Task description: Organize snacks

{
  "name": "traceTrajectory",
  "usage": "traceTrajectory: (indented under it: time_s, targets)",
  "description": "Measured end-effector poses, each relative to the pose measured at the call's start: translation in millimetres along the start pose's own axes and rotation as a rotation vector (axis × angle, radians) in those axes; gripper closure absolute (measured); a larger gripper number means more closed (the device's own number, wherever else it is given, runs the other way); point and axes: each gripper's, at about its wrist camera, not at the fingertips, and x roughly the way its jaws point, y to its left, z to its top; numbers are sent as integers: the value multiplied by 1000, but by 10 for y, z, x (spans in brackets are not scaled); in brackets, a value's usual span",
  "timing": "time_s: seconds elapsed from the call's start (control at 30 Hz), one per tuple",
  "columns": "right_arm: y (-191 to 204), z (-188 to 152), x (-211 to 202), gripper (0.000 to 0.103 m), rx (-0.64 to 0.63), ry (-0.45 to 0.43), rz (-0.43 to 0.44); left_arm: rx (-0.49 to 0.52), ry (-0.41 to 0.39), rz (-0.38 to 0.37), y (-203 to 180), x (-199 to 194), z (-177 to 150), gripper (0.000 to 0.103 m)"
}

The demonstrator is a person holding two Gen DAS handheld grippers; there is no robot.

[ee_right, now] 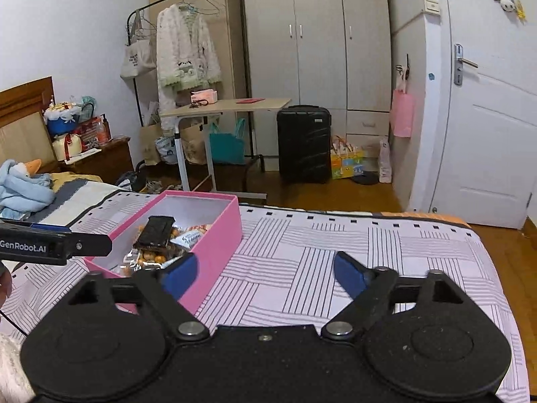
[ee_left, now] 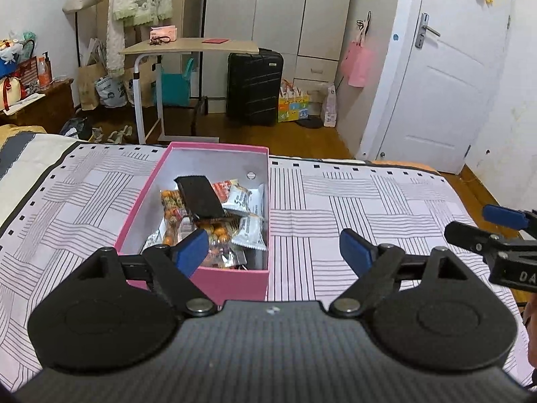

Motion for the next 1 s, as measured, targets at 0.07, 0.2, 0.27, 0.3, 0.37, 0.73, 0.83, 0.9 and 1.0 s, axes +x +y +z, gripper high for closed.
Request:
traceTrajectory:
  time_s: [0.07, 0.2, 0.27, 0.3, 0.37, 0.73, 0.83, 0.9, 1.0]
  targets:
    - [2, -68, -14, 2, 21, -6, -12, 6, -10, 5, -8, 3, -56, 12]
    - [43, -189, -26, 0, 31, 3, -74, 29, -35, 26, -27, 17, -182, 7]
    - [74, -205, -11, 0, 19, 14, -102, 39, -28, 30, -25, 44, -240, 5]
    - [86, -218, -14, 0, 15, 16, -114, 42, -25, 32, -24, 55, -265, 5]
    - [92, -249, -32, 0, 14, 16, -124, 47, -19, 38, -24, 76, -311, 4]
    - [8, -397, -41, 0, 51, 28, -179, 67, -33, 47, -22, 91, -469, 4]
    - [-1, -392, -57, 0, 54, 22, -187, 72, -37, 42, -35, 76, -481, 4]
    - [-3, -397, -73, 0, 57, 20, -187, 76, -38, 38, -46, 72, -486, 4]
    - [15, -424, -96, 1, 55, 34, -197, 80, -41, 37, -55, 70, -491, 4]
